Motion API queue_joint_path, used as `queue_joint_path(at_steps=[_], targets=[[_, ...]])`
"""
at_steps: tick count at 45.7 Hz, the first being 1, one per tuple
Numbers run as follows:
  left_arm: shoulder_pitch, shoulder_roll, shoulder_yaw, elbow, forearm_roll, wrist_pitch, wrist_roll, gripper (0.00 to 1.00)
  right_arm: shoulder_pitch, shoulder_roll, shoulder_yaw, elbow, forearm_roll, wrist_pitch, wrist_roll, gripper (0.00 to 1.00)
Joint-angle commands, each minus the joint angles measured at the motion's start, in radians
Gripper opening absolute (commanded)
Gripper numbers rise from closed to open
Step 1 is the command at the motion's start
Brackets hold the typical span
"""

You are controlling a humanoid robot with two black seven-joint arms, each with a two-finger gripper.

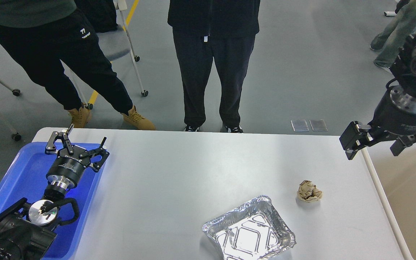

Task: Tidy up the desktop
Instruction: 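Move the right gripper down toward the aluminium foil tray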

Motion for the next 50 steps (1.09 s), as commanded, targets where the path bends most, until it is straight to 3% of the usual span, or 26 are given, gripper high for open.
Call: queue_joint_path(at_steps=[1, 27, 36, 50], targets=[[0.0, 0.0, 0.001, 0.0, 0.0, 0.0, -0.001, 1.0, 0.001, 0.001, 0.001, 0.0, -0.001, 0.0, 0.0, 1.0], [0.0, 0.0, 0.0, 0.0, -0.001, 0.0, 0.0, 1.0, 0.067, 0.019, 0.067, 0.008, 0.042, 0.0, 0.0, 1.0], [0.0, 0.0, 0.0, 0.0, -0.001, 0.0, 0.0, 1.0, 0.084, 0.088, 0.115, 0.014, 0.076, 0.0, -0.001, 1.0], [0.0, 0.0, 0.0, 0.0, -0.001, 0.0, 0.0, 1.0, -0.075, 0.225, 0.198, -0.006, 0.079, 0.0, 0.0, 1.0]])
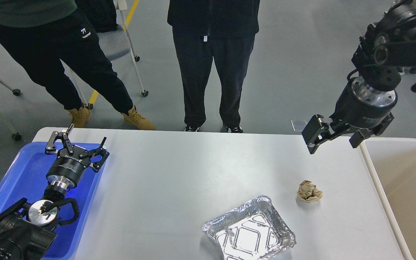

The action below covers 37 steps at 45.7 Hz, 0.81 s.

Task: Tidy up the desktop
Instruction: 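Move the right gripper down toward the aluminium foil tray, then grasp the edge of the foil tray with the right gripper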

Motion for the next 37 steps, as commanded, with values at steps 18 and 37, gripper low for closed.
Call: queue_joint_path(at_steps=[18, 37], targets=[[0.0, 0.0, 0.0, 0.0, 0.0, 0.0, 0.0, 1.0, -0.356, 0.232, 0.122, -0.211, 0.008, 0.0, 0.001, 1.0], [0.0, 0.0, 0.0, 0.0, 0.0, 0.0, 0.0, 1.0, -0.583, 0.225, 0.172, -0.358, -0.009, -0.026, 0.001, 1.0]])
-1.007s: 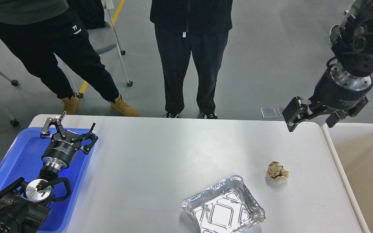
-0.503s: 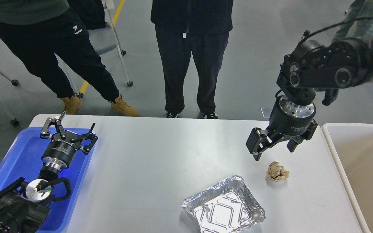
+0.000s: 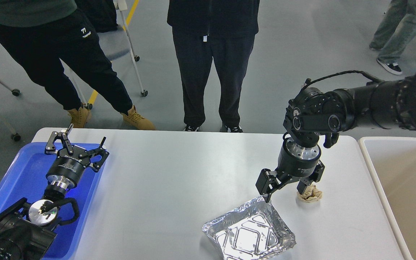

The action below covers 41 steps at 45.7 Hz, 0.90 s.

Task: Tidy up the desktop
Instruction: 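Grasp the edge of the foil tray with the right gripper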

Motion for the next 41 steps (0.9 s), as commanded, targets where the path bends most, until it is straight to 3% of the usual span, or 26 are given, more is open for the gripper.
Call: queue_joint_path(at_steps=[1, 15, 41], targets=[[0.0, 0.0, 0.0, 0.0, 0.0, 0.0, 0.0, 1.0, -0.147, 0.006, 0.037, -0.096, -0.013, -0.026, 0.0, 1.0], [0.0, 0.0, 0.0, 0.0, 0.0, 0.0, 0.0, 1.0, -0.341, 0.004, 0.089, -0.226, -0.088, -0.075, 0.003, 1.0], [0.0, 0.0, 0.0, 0.0, 0.0, 0.0, 0.0, 1.0, -0.517, -0.02, 0.11, -0.361, -0.174, -0.116, 0.008, 0.99]])
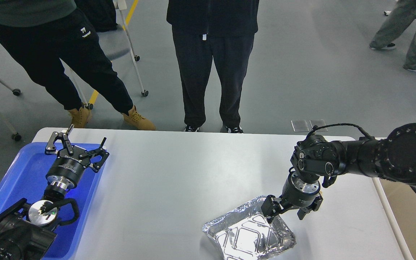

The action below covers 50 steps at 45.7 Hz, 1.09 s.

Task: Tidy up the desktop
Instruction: 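Grasp the edge of the foil tray with the right gripper, then lift the foil tray and carry it toward the white bin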

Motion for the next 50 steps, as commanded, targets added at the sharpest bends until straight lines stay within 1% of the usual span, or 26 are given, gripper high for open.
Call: queue_joint_path(at_steps=[1, 5, 9, 11, 14, 16, 19, 22, 23, 26, 36, 42, 50], targets=[[0.0, 0.0, 0.0, 0.0, 0.0, 0.0, 0.0, 1.0, -0.082, -0.003, 0.01, -0.064, -0.038, -0.028, 0.002, 0.99], [0.0, 0.0, 0.0, 0.0, 0.0, 0.0, 0.0, 1.0, -0.091, -0.003, 0.01, -0.074, -0.038, -0.042, 0.003, 0.96], [0.0, 0.0, 0.0, 0.0, 0.0, 0.0, 0.0, 1.0, -0.094, -0.004, 0.01, -0.081, -0.038, -0.052, 0.008, 0.88], [0.0, 0.0, 0.0, 0.0, 0.0, 0.0, 0.0, 1.0, -0.097, -0.007, 0.01, -0.084, -0.039, -0.055, 0.014, 0.82], [0.0, 0.0, 0.0, 0.0, 0.0, 0.0, 0.0, 1.0, -0.102, -0.009, 0.007, -0.085, -0.041, -0.056, 0.032, 0.66], [0.0, 0.0, 0.0, 0.0, 0.0, 0.0, 0.0, 1.0, -0.106, -0.007, 0.004, -0.085, -0.046, -0.058, 0.052, 0.51], [0.0, 0.0, 0.0, 0.0, 0.0, 0.0, 0.0, 1.0, -0.112, -0.006, 0.004, -0.085, -0.067, -0.059, 0.075, 0.33], [0.0, 0.0, 0.0, 0.0, 0.0, 0.0, 0.0, 1.0, -0.114, -0.006, 0.001, -0.085, -0.095, -0.059, 0.091, 0.04], [0.0, 0.0, 0.0, 0.0, 0.0, 0.0, 0.0, 1.0, -0.115, -0.006, 0.001, -0.085, -0.104, -0.061, 0.095, 0.01], [0.0, 0.0, 0.0, 0.0, 0.0, 0.0, 0.0, 1.0, -0.117, -0.007, 0.001, -0.084, -0.124, -0.064, 0.108, 0.0], [0.0, 0.0, 0.0, 0.0, 0.0, 0.0, 0.0, 1.0, -0.091, -0.044, 0.001, -0.058, -0.121, -0.055, 0.108, 0.0], [0.0, 0.0, 0.0, 0.0, 0.001, 0.0, 0.0, 1.0, -0.024, -0.116, 0.001, 0.027, -0.121, -0.045, 0.109, 0.0], [0.0, 0.0, 0.0, 0.0, 0.002, 0.0, 0.0, 1.0, 0.128, -0.25, -0.009, 0.172, -0.124, 0.014, 0.109, 0.0]])
